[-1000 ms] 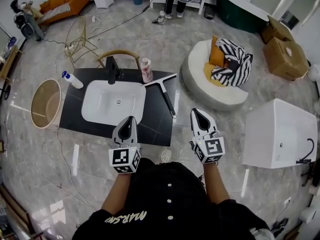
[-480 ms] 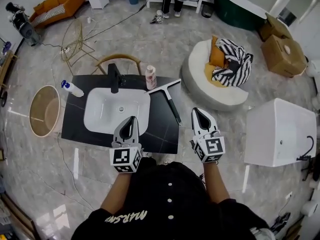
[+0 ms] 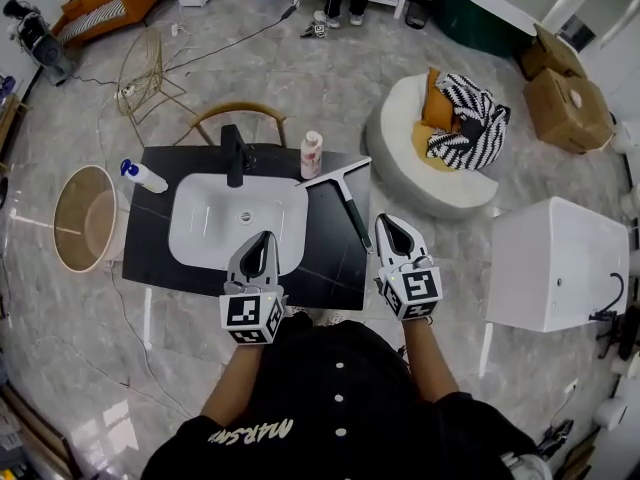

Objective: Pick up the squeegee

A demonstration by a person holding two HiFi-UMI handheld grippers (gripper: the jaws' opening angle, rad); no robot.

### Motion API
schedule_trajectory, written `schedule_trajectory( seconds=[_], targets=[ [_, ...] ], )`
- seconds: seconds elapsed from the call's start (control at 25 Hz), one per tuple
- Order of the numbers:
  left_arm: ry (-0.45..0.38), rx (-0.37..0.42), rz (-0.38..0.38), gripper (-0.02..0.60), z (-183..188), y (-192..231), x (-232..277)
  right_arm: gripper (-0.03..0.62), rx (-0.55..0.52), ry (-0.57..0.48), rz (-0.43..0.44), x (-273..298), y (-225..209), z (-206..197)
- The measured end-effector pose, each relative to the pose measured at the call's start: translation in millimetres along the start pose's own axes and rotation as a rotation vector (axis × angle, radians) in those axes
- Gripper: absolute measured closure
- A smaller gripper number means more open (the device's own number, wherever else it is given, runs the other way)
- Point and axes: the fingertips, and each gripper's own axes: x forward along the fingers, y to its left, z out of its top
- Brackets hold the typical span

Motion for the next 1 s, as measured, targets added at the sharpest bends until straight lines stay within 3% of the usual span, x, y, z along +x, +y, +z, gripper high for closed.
schedule_trajectory(
  seconds=[0.8,1.0],
  targets=[
    [0.173,-0.076,-0.036,0.561,-78,3,52,0.591,-0.023,0.363,0.024,108,-24,-158],
    [0.211,-0.111,-0.038,0.561,-103,5,68,0.506,-0.045,0.45,0.036,135,-27,-198]
  ],
)
